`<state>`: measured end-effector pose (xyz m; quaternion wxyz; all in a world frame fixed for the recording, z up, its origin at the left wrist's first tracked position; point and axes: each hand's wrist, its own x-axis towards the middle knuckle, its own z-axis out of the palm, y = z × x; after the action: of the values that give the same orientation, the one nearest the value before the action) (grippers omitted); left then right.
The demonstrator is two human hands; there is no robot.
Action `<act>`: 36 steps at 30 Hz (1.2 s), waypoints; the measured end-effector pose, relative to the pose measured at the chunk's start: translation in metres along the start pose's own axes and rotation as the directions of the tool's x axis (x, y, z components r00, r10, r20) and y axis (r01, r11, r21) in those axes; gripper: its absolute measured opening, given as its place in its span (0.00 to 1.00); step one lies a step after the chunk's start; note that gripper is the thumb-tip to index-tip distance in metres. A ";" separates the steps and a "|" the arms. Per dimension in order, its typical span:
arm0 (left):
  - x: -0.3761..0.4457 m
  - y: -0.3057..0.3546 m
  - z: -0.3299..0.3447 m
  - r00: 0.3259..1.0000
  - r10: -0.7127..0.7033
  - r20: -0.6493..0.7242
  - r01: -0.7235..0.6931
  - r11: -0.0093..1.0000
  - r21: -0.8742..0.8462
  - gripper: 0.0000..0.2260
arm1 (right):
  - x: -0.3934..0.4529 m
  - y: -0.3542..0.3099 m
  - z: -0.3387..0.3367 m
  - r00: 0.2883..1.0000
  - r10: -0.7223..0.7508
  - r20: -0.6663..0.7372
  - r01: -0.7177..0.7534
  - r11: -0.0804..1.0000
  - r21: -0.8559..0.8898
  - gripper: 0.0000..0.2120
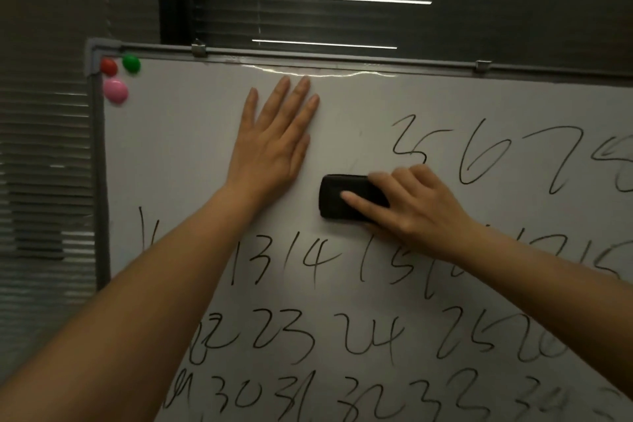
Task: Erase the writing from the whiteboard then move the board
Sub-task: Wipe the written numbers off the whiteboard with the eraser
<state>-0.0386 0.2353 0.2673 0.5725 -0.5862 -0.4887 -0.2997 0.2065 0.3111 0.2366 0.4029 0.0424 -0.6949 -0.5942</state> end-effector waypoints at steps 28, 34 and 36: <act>0.042 0.040 -0.008 0.986 0.146 -0.077 -0.149 0.988 -0.032 0.22 | -0.030 0.008 -0.043 0.922 0.383 0.064 -0.387 0.918 0.082 0.24; 0.038 0.042 -0.020 0.992 0.124 -0.034 -0.125 0.992 -0.012 0.23 | -0.034 0.069 -0.056 0.767 0.641 0.003 -0.639 0.764 -0.090 0.25; 0.041 0.048 -0.024 0.993 0.118 -0.033 -0.118 0.993 -0.008 0.23 | -0.033 0.076 -0.055 0.786 0.618 0.004 -0.614 0.782 -0.106 0.24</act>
<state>0.0242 0.2278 0.2907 0.5941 -0.6120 -0.4423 -0.2773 0.2941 0.3078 0.2830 0.5628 -0.2183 -0.6480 -0.4644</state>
